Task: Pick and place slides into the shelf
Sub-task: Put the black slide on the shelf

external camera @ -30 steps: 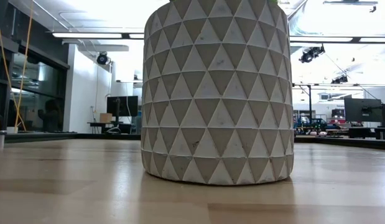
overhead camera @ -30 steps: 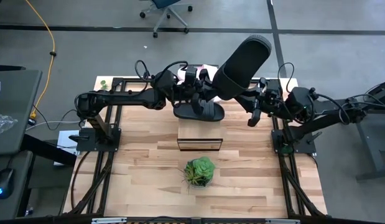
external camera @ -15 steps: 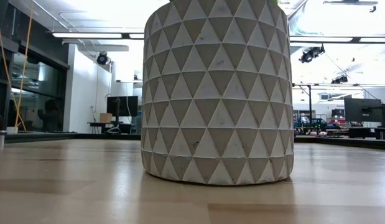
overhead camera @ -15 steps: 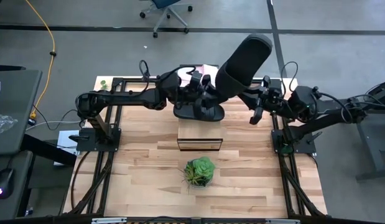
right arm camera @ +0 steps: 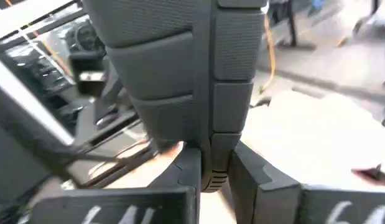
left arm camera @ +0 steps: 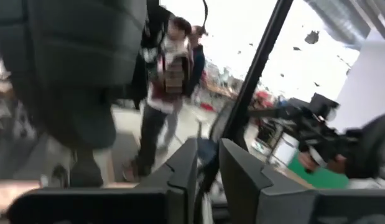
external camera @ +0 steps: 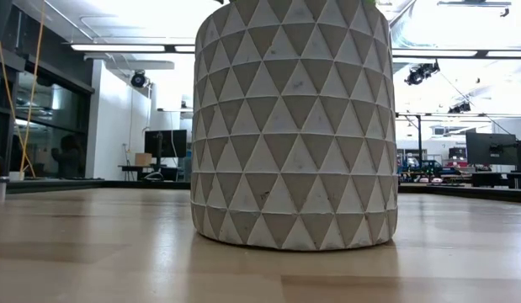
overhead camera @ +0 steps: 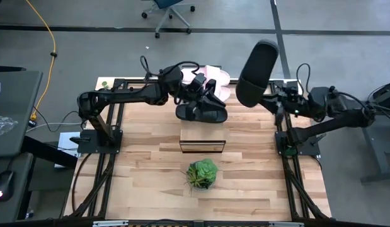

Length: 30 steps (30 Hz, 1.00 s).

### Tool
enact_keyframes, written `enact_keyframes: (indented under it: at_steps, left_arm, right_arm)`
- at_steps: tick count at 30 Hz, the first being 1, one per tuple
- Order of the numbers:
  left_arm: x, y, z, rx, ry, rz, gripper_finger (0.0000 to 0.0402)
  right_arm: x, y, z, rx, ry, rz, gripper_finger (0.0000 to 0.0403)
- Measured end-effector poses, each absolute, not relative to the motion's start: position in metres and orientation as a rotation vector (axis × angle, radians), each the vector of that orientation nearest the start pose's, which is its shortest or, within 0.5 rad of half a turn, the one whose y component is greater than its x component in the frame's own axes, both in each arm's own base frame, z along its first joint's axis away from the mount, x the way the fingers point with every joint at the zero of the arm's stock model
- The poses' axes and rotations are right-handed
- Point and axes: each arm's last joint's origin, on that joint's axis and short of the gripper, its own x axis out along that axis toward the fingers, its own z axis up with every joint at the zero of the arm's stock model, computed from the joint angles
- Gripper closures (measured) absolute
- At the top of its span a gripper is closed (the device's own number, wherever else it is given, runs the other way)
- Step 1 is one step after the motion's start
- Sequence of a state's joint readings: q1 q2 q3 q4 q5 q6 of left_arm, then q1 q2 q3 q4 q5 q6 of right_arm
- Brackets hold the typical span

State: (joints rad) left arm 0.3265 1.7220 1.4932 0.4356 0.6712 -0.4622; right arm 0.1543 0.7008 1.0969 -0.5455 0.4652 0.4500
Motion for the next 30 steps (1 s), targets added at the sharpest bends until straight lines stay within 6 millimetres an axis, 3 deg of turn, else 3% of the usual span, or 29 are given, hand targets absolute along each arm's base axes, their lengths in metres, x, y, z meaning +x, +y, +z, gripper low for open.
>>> enact_keyframes:
  at_steps: [7, 12, 21, 30]
  left_arm:
    - [0.373, 0.131, 0.378, -0.347, 0.022, -0.358, 0.0394]
    - [0.361, 0.146, 0.375, -0.337, 0.093, -0.344, 0.0394]
    - [0.353, 0.148, 0.371, -0.302, 0.158, -0.361, 0.04]
    - [0.338, 0.14, 0.369, -0.256, 0.278, -0.343, 0.0401]
  right_arm:
    - [0.096, 0.006, 0.394, 0.556, 0.242, -0.239, 0.0375]
    - [0.097, 0.009, 0.381, 0.627, 0.419, -0.188, 0.0375]
    - [0.111, 0.004, 0.373, 0.682, 0.572, -0.066, 0.0375]
    - [0.134, -0.022, 0.361, 0.686, 0.684, 0.018, 0.0375]
